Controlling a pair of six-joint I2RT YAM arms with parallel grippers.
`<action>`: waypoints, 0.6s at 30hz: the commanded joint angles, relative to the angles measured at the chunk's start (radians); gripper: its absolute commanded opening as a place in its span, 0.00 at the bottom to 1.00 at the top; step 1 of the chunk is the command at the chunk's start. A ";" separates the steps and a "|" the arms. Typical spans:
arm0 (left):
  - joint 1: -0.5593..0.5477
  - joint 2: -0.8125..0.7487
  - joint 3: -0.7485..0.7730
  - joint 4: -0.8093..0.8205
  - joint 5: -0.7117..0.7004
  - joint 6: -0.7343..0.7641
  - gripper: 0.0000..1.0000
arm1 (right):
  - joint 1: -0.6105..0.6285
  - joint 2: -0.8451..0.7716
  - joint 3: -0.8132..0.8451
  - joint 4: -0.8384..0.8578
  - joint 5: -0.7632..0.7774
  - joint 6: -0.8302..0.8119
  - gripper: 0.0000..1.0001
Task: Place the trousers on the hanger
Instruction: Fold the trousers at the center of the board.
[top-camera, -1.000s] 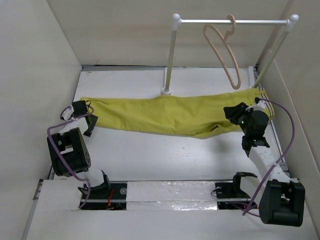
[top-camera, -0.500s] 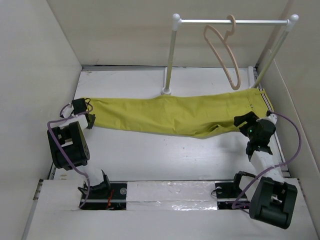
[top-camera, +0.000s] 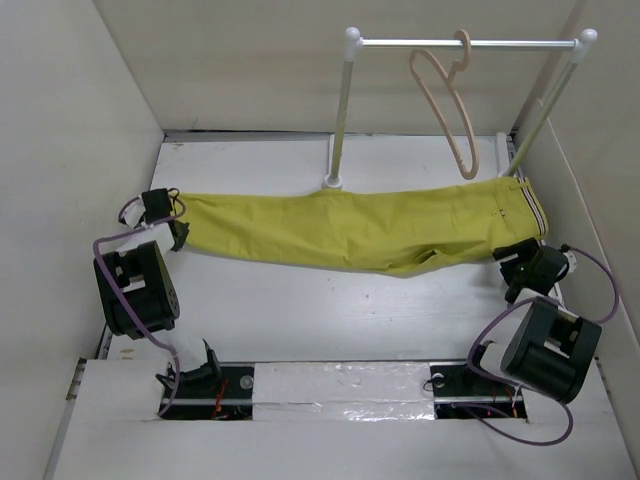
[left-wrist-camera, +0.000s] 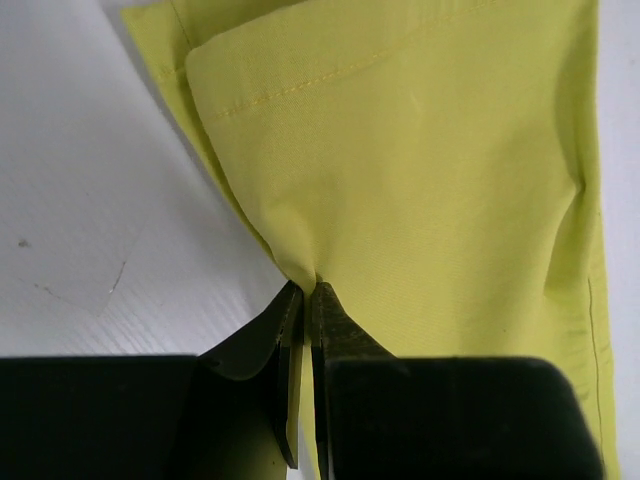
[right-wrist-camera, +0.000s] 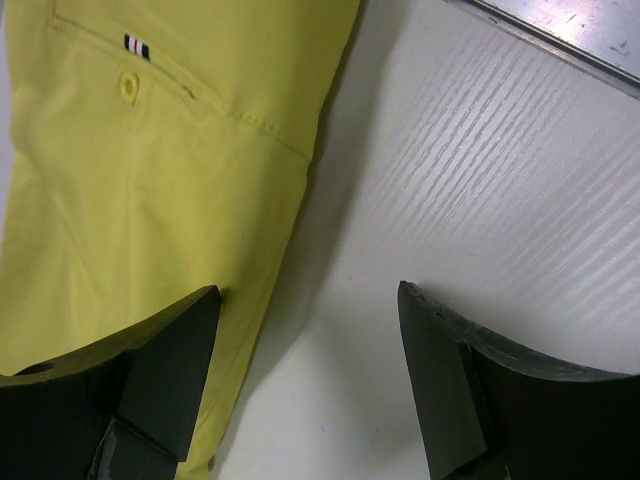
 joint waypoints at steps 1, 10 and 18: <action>0.006 0.003 0.070 -0.011 -0.018 0.044 0.00 | -0.017 0.058 0.067 0.048 0.012 0.047 0.76; 0.006 0.054 0.176 -0.032 -0.033 0.107 0.00 | -0.020 0.245 0.202 0.097 -0.052 0.091 0.72; 0.006 0.103 0.206 -0.023 -0.013 0.126 0.00 | 0.002 0.313 0.265 0.098 -0.032 0.106 0.17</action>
